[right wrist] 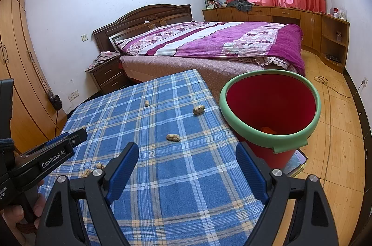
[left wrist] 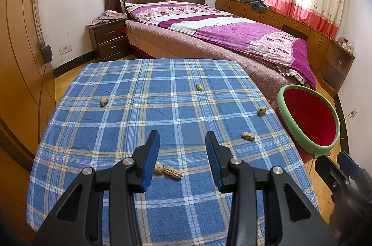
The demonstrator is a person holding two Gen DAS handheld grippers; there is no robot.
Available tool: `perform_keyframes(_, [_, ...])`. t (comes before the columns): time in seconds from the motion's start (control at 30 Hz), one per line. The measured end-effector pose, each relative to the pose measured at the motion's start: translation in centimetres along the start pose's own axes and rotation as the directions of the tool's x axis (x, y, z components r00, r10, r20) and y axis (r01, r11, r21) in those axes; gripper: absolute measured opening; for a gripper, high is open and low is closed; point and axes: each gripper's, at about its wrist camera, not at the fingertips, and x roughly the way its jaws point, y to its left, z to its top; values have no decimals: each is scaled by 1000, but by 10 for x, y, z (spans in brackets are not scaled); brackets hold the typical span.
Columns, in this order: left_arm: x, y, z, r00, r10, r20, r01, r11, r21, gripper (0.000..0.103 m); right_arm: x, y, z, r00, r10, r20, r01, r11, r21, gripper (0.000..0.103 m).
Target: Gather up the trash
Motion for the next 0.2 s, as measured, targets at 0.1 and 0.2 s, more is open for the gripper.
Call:
perform_keyframes(0.1, [0,0,0,1000,2,1,-2,1000,2,41,0,0,0,1000,0,0,0,1000,0,87])
perform_keyframes(0.2, [0,1,1,1000,4,1,-4,1000,4,41,0,0,0,1000,0,0,0,1000,-1,87])
